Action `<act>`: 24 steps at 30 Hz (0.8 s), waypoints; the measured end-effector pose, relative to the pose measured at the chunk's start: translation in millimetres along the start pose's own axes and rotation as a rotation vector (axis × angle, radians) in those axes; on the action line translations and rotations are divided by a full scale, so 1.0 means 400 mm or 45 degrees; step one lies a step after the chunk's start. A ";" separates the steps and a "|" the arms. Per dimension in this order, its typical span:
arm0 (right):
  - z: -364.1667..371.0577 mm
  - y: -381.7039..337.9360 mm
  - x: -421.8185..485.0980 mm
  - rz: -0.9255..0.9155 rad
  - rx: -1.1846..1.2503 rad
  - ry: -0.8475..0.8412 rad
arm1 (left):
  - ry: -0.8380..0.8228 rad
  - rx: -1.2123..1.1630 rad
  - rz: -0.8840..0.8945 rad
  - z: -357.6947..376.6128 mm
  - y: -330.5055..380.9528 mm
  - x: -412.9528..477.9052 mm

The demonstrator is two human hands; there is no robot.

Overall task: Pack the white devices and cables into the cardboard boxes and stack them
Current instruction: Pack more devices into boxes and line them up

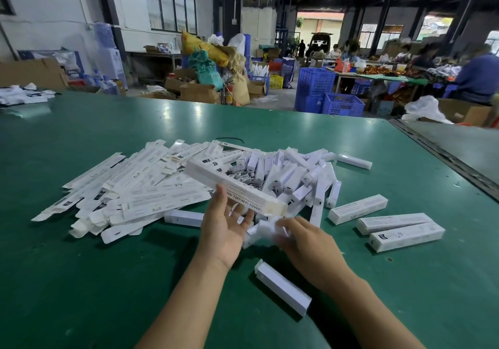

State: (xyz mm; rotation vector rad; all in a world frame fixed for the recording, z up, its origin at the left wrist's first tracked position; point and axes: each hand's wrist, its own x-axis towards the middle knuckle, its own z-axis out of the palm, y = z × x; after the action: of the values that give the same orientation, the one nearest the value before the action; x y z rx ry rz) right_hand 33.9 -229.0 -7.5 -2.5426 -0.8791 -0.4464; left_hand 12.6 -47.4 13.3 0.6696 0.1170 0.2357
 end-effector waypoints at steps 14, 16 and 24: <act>-0.027 -0.025 -0.014 0.456 1.349 0.437 | 0.330 0.136 0.207 -0.004 0.001 0.015; -0.029 -0.022 -0.010 0.499 1.395 0.455 | 0.337 0.130 0.205 -0.006 0.002 0.016; -0.025 -0.012 -0.006 0.535 1.371 0.370 | 0.277 0.170 0.226 -0.001 0.000 0.009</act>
State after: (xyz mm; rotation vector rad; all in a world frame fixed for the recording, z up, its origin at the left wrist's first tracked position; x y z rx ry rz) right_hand 27.2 -231.6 1.5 -1.5353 -0.2965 -0.1257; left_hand 16.1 -46.4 12.9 0.7867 0.2844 0.4748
